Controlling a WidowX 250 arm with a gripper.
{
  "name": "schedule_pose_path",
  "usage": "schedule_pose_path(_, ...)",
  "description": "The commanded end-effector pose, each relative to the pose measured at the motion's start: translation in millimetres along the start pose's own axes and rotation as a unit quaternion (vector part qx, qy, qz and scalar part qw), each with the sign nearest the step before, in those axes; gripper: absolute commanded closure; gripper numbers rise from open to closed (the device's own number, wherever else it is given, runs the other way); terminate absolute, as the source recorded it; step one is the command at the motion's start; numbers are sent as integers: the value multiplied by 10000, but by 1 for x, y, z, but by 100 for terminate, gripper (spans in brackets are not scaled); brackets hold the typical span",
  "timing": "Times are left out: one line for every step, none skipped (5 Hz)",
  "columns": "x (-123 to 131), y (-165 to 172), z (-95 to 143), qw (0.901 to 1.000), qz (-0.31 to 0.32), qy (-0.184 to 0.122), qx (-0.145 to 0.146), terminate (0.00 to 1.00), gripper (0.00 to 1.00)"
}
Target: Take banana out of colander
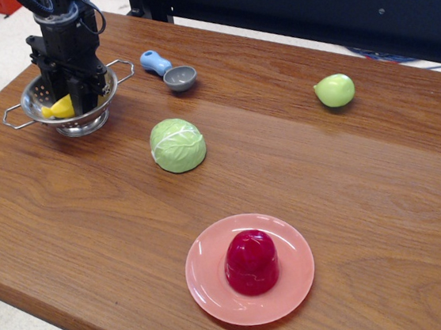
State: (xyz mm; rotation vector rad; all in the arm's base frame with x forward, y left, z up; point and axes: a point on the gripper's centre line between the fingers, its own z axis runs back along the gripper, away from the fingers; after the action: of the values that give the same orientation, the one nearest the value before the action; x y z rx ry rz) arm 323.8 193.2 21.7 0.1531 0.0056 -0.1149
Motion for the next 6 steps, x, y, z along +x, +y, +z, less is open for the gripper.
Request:
schedule_pose_path(9, 9, 34, 9984, 278, -417, 271, 0, 100)
schedule_pose_path(9, 10, 56, 9953, 479, -738, 408, 0, 100)
schedule_pose_path(5, 11, 87, 9905, 738, -1127, 264, 0, 100)
schedule_pose_path(-8, 0, 115, 9947, 259, -956, -262, 0, 100)
schedule_pose_path(-32, -20, 106, 9957, -441, -494, -641, 0, 100)
schedule_pose_path(-66, -49, 87, 9906, -1107, -171, -783, 0, 100)
